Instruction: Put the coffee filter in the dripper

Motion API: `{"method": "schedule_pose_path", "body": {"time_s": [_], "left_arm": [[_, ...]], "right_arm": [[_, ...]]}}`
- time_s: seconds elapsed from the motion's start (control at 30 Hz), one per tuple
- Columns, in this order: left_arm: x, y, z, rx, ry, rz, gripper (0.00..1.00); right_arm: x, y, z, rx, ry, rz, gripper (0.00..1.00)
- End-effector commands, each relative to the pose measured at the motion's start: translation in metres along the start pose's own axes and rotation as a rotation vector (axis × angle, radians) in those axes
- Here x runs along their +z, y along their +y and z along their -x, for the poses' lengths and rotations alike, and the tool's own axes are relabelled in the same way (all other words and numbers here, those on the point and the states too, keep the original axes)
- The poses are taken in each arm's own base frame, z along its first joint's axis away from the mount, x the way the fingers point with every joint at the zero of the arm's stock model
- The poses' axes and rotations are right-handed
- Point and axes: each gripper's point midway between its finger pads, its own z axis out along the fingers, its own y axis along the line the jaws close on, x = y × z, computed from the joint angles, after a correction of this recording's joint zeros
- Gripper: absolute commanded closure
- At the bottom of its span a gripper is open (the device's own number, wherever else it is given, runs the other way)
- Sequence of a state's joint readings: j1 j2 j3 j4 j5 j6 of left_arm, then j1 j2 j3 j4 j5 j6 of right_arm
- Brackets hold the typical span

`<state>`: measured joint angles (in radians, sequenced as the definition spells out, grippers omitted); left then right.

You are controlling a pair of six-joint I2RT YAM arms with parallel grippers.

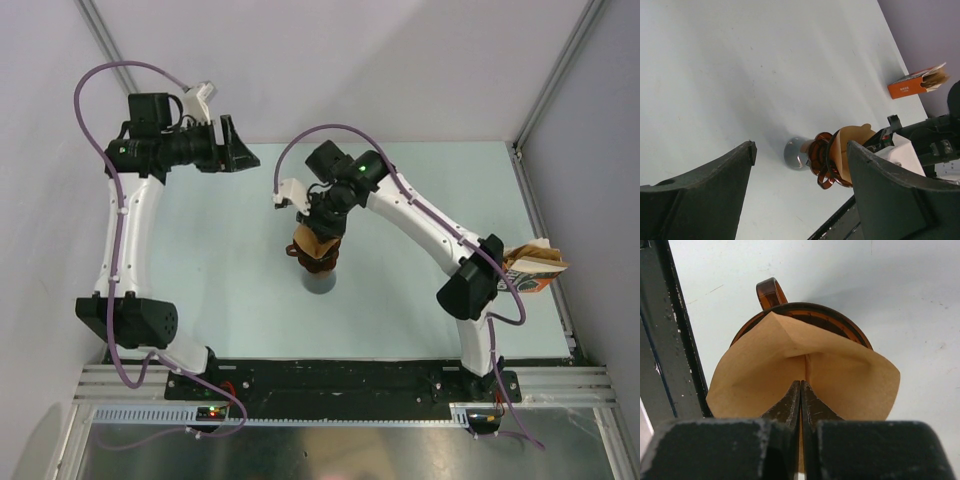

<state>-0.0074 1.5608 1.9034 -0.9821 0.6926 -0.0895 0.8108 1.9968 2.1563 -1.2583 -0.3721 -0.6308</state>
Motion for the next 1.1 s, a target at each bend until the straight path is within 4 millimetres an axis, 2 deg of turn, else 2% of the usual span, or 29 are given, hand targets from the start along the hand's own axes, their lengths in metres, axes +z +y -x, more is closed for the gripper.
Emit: {"method": "schedule_pose_path", "body": {"time_s": [0.0, 0.53, 0.77, 1.07], "left_arm": [[-0.024, -0.009, 0.012, 0.028, -0.078, 0.005, 0.20], [-0.024, -0.001, 0.017, 0.025, -0.100, 0.019, 0.20], [-0.022, -0.001, 0.016, 0.021, -0.097, 0.013, 0.20], [-0.020, 0.002, 0.015, 0.019, -0.096, 0.017, 0.20]], "right_arm": [[0.011, -0.002, 0.000, -0.036, 0.026, -0.005, 0.98], [0.047, -0.010, -0.018, 0.000, 0.042, 0.000, 0.95], [0.055, -0.016, -0.028, 0.027, 0.053, 0.005, 0.95], [0.059, -0.013, -0.028, -0.003, 0.074, -0.002, 0.95]]}}
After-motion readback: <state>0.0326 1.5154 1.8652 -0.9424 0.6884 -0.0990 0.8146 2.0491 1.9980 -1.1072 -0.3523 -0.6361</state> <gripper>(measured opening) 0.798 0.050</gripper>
